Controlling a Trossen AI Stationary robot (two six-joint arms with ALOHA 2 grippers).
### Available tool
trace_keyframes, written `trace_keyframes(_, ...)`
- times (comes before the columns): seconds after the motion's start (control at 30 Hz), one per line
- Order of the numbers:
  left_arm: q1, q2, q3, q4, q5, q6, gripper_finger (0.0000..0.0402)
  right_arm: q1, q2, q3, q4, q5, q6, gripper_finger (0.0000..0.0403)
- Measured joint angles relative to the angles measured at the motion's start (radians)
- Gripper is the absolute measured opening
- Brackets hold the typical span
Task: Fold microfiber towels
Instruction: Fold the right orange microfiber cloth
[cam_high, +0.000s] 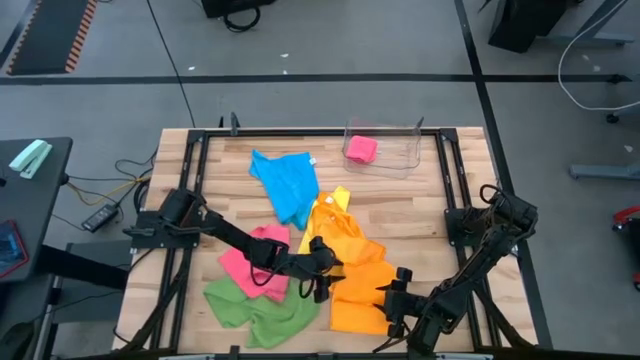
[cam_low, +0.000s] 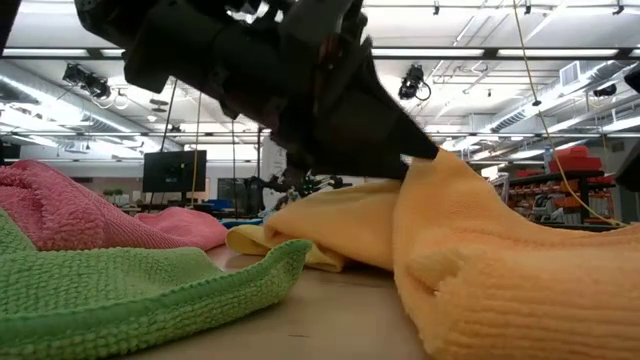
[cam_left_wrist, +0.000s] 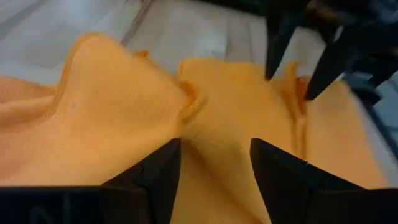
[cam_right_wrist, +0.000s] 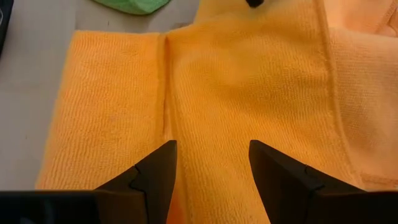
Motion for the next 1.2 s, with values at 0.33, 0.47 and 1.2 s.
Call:
trace_keyframes(0.33,0.028,0.022,0.001,0.037,0.012,0.005,0.0185,0.000,0.000,0.000,0.000,0.001,-0.003,0.0209)
trace_keyframes(0.47,0.039,0.060,0.001,0.086,0.013,-0.004,0.0184,0.000,0.000,0.000,0.003,0.003,-0.003,0.0209)
trace_keyframes(1.2,0.013,0.063,0.001,0.163,0.012,0.190,0.0012,-0.003,0.000,0.000,0.002,0.004,-0.007,0.0209)
